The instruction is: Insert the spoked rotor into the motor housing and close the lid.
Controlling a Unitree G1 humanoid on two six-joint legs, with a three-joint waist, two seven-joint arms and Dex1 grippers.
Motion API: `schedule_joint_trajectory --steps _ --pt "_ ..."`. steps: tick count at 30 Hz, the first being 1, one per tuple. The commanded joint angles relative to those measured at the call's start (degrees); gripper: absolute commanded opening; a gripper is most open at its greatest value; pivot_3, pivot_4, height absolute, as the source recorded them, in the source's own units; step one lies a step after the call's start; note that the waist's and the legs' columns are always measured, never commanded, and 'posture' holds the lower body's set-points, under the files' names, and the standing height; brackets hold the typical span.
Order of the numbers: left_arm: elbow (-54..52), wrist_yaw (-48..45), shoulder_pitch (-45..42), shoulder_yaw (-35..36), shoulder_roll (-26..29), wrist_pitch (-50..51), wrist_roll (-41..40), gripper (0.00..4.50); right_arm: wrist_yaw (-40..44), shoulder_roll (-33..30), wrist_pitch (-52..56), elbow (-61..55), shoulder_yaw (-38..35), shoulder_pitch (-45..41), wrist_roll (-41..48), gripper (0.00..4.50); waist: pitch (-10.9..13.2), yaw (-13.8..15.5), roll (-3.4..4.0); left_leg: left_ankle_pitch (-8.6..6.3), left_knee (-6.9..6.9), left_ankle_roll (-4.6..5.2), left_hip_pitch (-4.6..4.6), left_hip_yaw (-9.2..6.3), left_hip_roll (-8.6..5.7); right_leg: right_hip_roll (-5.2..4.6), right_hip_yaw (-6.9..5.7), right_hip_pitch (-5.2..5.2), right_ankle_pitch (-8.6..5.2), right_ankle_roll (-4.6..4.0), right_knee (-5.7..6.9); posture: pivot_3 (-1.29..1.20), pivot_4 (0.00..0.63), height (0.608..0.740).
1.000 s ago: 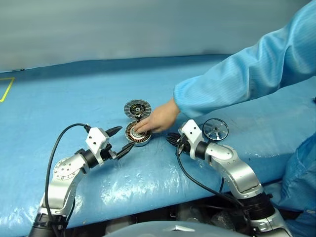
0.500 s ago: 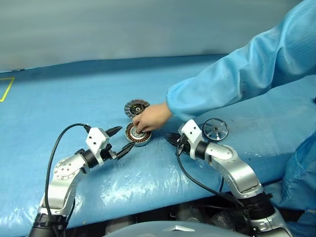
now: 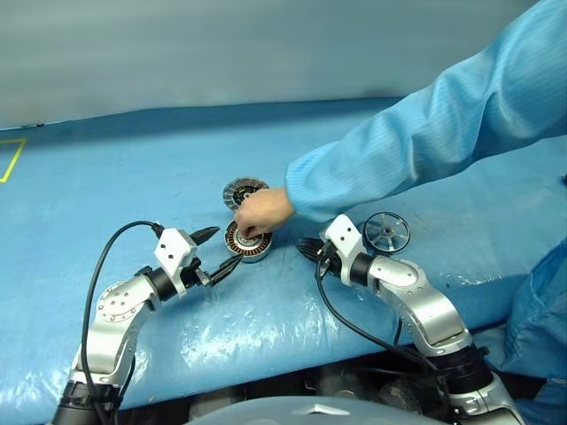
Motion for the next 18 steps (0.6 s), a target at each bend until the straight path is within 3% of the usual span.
schedule_joint_trajectory --steps 1,18 --pt "-0.1 0.0 -0.8 0.0 -0.2 -1.2 0.0 4.13 0.0 0.1 -0.9 -1.2 -0.5 -0.9 0.0 0.67 0.0 0.0 0.0 0.0 0.0 0.0 0.0 0.0 0.0 0.0 0.0 0.0 0.0 0.0 0.0 0.0 0.15 0.74" --pt "-0.2 0.2 -0.6 0.1 -0.6 -1.6 0.0 4.13 -0.1 0.1 -1.2 -1.1 -1.0 -1.0 -0.2 0.67 0.0 0.0 0.0 0.0 0.0 0.0 0.0 0.0 0.0 0.0 0.0 0.0 0.0 0.0 0.0 0.0 0.15 0.74"
